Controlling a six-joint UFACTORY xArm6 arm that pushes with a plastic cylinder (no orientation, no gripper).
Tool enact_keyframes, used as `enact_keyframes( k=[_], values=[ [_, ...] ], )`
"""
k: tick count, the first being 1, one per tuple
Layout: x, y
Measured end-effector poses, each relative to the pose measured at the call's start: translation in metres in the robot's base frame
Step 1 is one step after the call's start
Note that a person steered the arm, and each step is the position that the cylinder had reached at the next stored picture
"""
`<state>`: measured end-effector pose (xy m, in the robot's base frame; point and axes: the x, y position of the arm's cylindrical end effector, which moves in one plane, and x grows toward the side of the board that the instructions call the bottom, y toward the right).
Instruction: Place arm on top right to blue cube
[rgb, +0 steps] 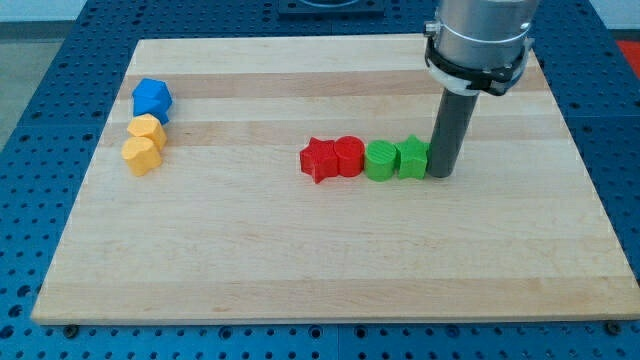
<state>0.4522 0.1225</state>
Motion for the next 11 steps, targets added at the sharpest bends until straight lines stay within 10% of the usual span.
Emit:
enact_keyframes(
  k=[3,8,11],
  values=[
    [-0.081,0.092],
    [-0.191,-0.216],
    [-0.162,-0.426]
  ],
)
